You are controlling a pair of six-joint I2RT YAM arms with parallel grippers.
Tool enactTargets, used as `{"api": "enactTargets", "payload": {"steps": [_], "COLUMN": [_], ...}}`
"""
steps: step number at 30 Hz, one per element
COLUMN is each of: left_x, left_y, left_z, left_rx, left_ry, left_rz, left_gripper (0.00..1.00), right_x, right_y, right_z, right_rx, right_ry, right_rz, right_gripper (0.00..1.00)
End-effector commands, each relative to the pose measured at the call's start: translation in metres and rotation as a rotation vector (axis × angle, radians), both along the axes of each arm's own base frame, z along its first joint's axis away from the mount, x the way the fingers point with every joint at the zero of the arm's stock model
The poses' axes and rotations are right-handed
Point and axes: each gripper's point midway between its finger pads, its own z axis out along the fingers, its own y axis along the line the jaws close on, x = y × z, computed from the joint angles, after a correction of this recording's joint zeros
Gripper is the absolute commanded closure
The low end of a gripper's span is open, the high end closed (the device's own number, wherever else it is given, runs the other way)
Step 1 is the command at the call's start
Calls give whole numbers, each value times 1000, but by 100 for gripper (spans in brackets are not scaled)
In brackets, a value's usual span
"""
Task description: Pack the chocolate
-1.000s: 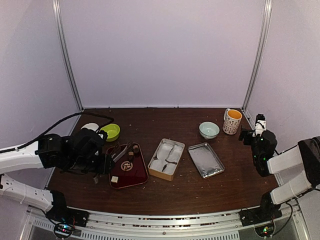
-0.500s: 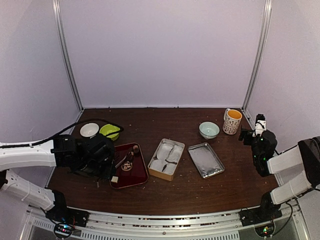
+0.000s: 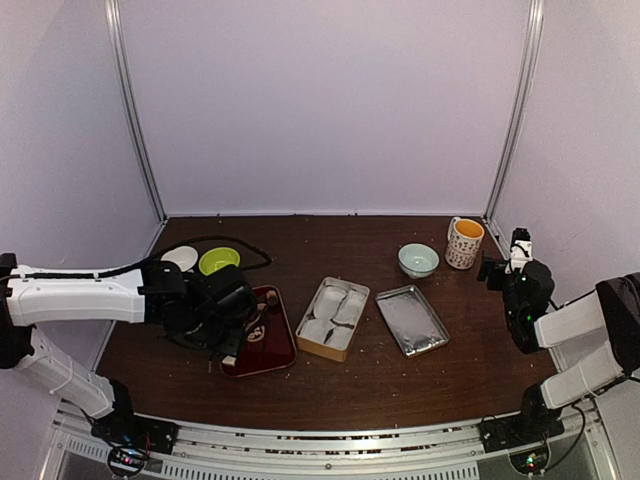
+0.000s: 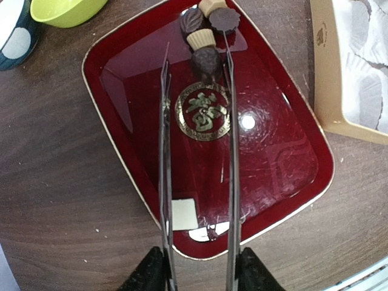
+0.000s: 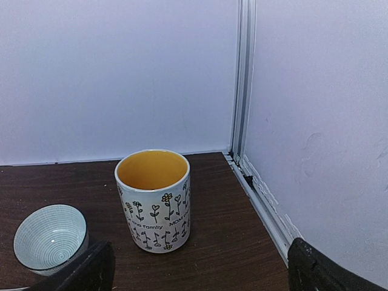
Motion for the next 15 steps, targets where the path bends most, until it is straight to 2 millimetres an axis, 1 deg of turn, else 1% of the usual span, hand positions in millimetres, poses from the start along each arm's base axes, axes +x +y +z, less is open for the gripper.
{"api": "enactTargets", "payload": {"steps": [1,3,6,11,15], "left_x": [6,5,6,8,10], "left_y": [6,4,3,6,6], "left_z": [11,13,14,14,19], "left_rx": [43,45,42,50,35], "left_ry": [-13,-6,-6,-24,-38], "left_rz": [31,27,24,45,49], "left_gripper": [64,66,67,69,72], "right_x": [2,2,2,2,2], "right_y": [-4,-3,-4,-4,-4], "right_z": [5,5,4,5,5], "right_rx": [11,11,11,11,12], "right_ry": [-14,-13,-13,-13,-14], "right_rz": [-17,-15,-16,-16,-17], "right_gripper": [0,0,0,0,0]}}
